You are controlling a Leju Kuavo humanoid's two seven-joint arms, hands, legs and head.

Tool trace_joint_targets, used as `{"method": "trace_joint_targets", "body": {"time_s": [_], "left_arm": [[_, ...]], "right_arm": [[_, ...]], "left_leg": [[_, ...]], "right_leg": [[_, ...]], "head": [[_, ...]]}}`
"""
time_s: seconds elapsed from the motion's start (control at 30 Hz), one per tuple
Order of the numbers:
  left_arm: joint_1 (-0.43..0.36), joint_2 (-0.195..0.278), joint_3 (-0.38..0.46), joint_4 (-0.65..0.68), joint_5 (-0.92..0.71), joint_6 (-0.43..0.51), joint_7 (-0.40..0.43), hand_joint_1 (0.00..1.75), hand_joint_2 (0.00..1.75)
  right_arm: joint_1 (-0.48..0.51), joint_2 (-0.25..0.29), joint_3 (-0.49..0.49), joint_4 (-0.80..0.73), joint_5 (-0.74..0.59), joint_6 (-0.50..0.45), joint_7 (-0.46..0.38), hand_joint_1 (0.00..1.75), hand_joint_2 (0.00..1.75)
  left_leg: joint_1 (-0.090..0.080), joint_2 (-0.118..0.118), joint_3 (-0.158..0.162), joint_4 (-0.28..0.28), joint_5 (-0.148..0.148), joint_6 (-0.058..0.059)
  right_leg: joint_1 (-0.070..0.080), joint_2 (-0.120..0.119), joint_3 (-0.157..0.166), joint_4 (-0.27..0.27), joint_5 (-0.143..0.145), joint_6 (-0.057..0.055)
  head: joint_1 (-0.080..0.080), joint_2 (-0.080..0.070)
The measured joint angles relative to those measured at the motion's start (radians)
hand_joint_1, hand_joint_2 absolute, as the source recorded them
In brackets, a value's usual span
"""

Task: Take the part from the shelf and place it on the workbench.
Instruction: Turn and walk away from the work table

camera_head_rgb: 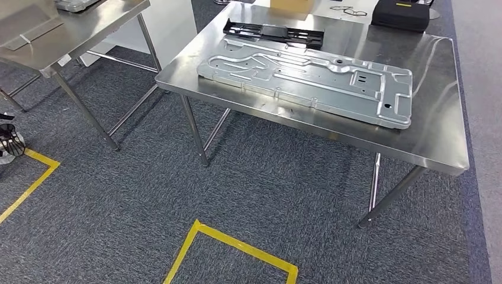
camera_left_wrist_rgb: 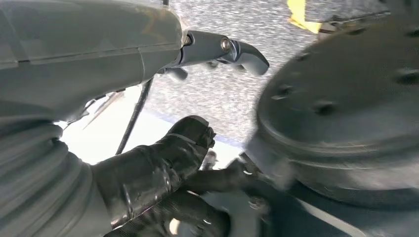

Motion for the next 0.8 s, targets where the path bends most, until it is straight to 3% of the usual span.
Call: {"method": "trace_joint_targets", "body": {"time_s": [0.07, 0.13, 0.17, 0.2, 0.23, 0.27, 0.33, 0.4, 0.43, 0.5, 0.53, 0.63, 0.67, 0.7, 0.73, 0.8], "left_arm": [[0.001, 0.000, 0.001, 0.000, -0.002, 0.000, 0.000, 0.00, 1.75], [0.003, 0.000, 0.003, 0.000, -0.006, -0.001, 0.000, 0.00, 1.75], [0.004, 0.000, 0.003, 0.000, -0.007, -0.001, 0.000, 0.00, 1.75], [0.004, 0.000, 0.003, 0.000, -0.009, -0.001, 0.001, 0.00, 1.75], [0.003, 0.000, 0.004, 0.000, -0.010, -0.001, 0.002, 0.00, 1.75], [0.003, 0.000, 0.004, 0.000, -0.011, -0.001, 0.003, 0.00, 1.75], [0.001, 0.001, 0.004, 0.000, -0.012, -0.002, 0.006, 0.00, 1.75], [0.000, 0.002, 0.007, 0.000, -0.014, -0.002, 0.007, 0.00, 1.75], [-0.001, 0.003, 0.009, 0.000, -0.014, -0.003, 0.008, 0.00, 1.75], [-0.004, 0.004, 0.015, 0.000, -0.016, -0.003, 0.009, 0.00, 1.75], [-0.006, 0.004, 0.018, 0.000, -0.018, -0.003, 0.010, 0.00, 1.75], [-0.006, 0.004, 0.021, 0.000, -0.021, -0.004, 0.012, 0.00, 1.75], [-0.005, 0.004, 0.021, 0.000, -0.022, -0.004, 0.013, 0.00, 1.75], [-0.005, 0.004, 0.022, 0.000, -0.024, -0.004, 0.014, 0.00, 1.75], [-0.005, 0.004, 0.022, 0.000, -0.025, -0.004, 0.015, 0.00, 1.75], [-0.006, 0.004, 0.023, 0.000, -0.031, -0.004, 0.016, 0.00, 1.75]], "right_arm": [[0.000, 0.001, 0.000, 0.002, 0.000, 0.000, 0.000, 0.00, 0.00], [0.000, 0.001, 0.000, 0.002, 0.000, 0.000, 0.001, 0.00, 0.00], [0.001, 0.001, 0.000, 0.002, 0.000, 0.000, 0.001, 0.00, 0.00], [0.001, 0.001, 0.000, 0.003, 0.000, 0.000, 0.001, 0.00, 0.00], [0.002, 0.002, 0.000, 0.004, 0.000, 0.000, 0.001, 0.00, 0.00], [0.002, 0.002, 0.000, 0.005, 0.000, 0.000, 0.001, 0.00, 0.00], [0.001, 0.004, 0.000, 0.005, 0.001, -0.002, 0.000, 0.00, 0.00], [0.000, 0.006, 0.000, 0.005, 0.002, -0.004, 0.000, 0.00, 0.00], [0.001, 0.006, 0.000, 0.005, 0.002, -0.005, 0.000, 0.00, 0.00], [0.005, 0.006, 0.000, 0.007, 0.003, -0.005, 0.000, 0.00, 0.00], [0.007, 0.006, 0.000, 0.008, 0.004, -0.006, 0.000, 0.00, 0.00], [0.006, 0.006, 0.000, 0.010, 0.008, -0.006, 0.000, 0.00, 0.00], [0.006, 0.006, 0.000, 0.010, 0.009, -0.006, 0.000, 0.00, 0.00], [0.006, 0.007, 0.000, 0.010, 0.009, -0.006, -0.001, 0.00, 0.00], [0.006, 0.007, 0.000, 0.010, 0.009, -0.006, -0.001, 0.00, 0.00], [0.006, 0.007, 0.000, 0.010, 0.012, -0.008, -0.001, 0.00, 0.00]], "left_leg": [[0.006, -0.040, -0.021, 0.055, -0.068, -0.016], [0.012, -0.078, -0.045, 0.164, -0.166, -0.024], [0.013, -0.084, -0.049, 0.213, -0.191, -0.025], [0.014, -0.086, -0.041, 0.238, -0.191, -0.024], [0.014, -0.088, -0.019, 0.232, -0.171, -0.023], [0.015, -0.092, 0.019, 0.190, -0.140, -0.020], [0.013, -0.123, 0.123, 0.043, -0.102, -0.008], [0.010, -0.149, 0.190, -0.070, -0.105, 0.002], [0.007, -0.148, 0.198, -0.091, -0.107, 0.006], [0.009, -0.127, 0.189, -0.100, -0.089, 0.018], [0.009, -0.115, 0.181, -0.103, -0.077, 0.028], [0.006, -0.079, 0.144, -0.103, -0.047, 0.046], [0.004, -0.067, 0.128, -0.098, -0.038, 0.047], [0.002, -0.055, 0.110, -0.091, -0.030, 0.047], [0.001, -0.043, 0.091, -0.083, -0.023, 0.046], [0.000, -0.022, 0.054, -0.060, -0.012, 0.042]], "right_leg": [[-0.002, 0.012, -0.026, -0.003, 0.024, -0.015], [-0.001, 0.027, -0.056, -0.002, 0.048, -0.020], [0.000, 0.035, -0.072, -0.001, 0.060, -0.020], [0.000, 0.044, -0.087, 0.001, 0.071, -0.019], [0.000, 0.054, -0.101, 0.002, 0.083, -0.018], [-0.001, 0.063, -0.113, 0.004, 0.094, -0.015], [-0.001, 0.082, -0.133, 0.006, 0.115, -0.008], [0.000, 0.099, -0.145, 0.003, 0.138, 0.004], [0.000, 0.107, -0.147, -0.001, 0.150, 0.011], [0.000, 0.113, -0.152, -0.003, 0.159, 0.025], [0.000, 0.102, -0.158, 0.010, 0.138, 0.030], [-0.001, 0.053, -0.189, 0.151, -0.014, 0.038], [-0.002, 0.048, -0.196, 0.211, -0.045, 0.042], [-0.002, 0.045, -0.193, 0.255, -0.049, 0.044], [-0.002, 0.043, -0.179, 0.274, -0.030, 0.047], [-0.001, 0.030, -0.099, 0.210, 0.025, 0.045]], "head": [[0.000, 0.000], [0.000, 0.000], [0.000, 0.000], [0.000, 0.000], [0.000, 0.000], [0.000, 0.000], [0.000, 0.000], [0.000, 0.000], [0.000, 0.000], [0.000, 0.000], [0.000, 0.000], [0.001, 0.000], [0.001, 0.000], [0.001, 0.000], [0.001, 0.000], [0.001, 0.000]]}}
